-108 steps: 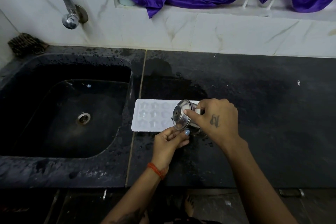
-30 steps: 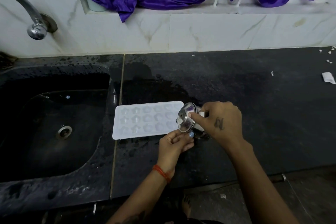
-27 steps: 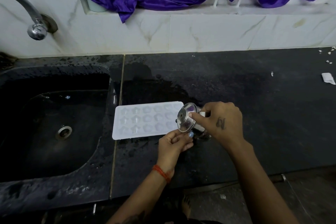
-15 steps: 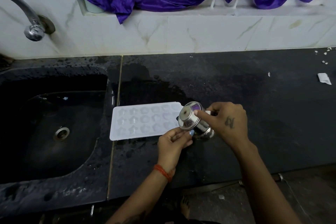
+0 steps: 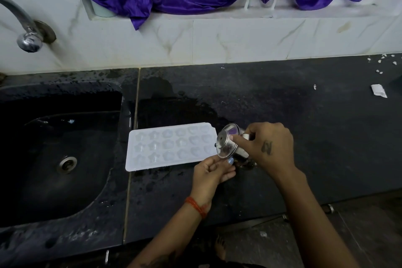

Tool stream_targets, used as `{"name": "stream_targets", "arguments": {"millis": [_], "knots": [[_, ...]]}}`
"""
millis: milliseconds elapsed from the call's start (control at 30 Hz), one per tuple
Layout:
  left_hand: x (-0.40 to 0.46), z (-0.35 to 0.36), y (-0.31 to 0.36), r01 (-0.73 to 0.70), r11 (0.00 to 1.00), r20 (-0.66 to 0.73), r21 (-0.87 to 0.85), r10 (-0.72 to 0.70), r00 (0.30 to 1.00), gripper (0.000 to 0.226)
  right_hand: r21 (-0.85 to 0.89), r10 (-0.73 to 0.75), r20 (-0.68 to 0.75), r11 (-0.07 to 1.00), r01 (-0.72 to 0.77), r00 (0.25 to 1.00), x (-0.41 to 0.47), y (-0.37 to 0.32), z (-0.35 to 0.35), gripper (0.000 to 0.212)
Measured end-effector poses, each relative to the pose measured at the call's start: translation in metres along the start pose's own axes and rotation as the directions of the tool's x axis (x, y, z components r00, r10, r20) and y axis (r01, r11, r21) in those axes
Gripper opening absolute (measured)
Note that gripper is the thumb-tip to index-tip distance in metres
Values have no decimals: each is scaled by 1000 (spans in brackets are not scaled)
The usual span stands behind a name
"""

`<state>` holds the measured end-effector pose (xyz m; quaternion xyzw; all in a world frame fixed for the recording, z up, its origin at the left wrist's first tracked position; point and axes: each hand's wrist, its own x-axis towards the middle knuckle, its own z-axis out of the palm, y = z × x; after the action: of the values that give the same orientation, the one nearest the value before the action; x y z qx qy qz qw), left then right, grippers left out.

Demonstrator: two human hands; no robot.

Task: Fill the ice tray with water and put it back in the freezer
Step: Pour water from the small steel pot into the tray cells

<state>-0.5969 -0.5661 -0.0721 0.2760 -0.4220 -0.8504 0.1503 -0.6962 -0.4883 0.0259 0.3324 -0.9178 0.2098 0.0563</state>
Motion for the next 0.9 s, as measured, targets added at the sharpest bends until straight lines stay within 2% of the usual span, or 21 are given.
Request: {"name": "stream_targets", "arguments": {"millis": [500, 733, 900], "knots": [[4, 1, -3, 20, 999, -3, -34, -20, 1000, 12, -91, -47, -23, 995, 45, 999, 2, -1, 3, 44], [4, 3, -1, 25, 999, -11, -25, -25, 1000, 15, -57, -42, -27, 998, 40, 999, 3, 0, 2, 45], [3, 4, 2, -28, 999, -57, 47, 31, 998, 18, 84, 10, -22, 996, -8, 1000, 4, 7, 1, 47]]}}
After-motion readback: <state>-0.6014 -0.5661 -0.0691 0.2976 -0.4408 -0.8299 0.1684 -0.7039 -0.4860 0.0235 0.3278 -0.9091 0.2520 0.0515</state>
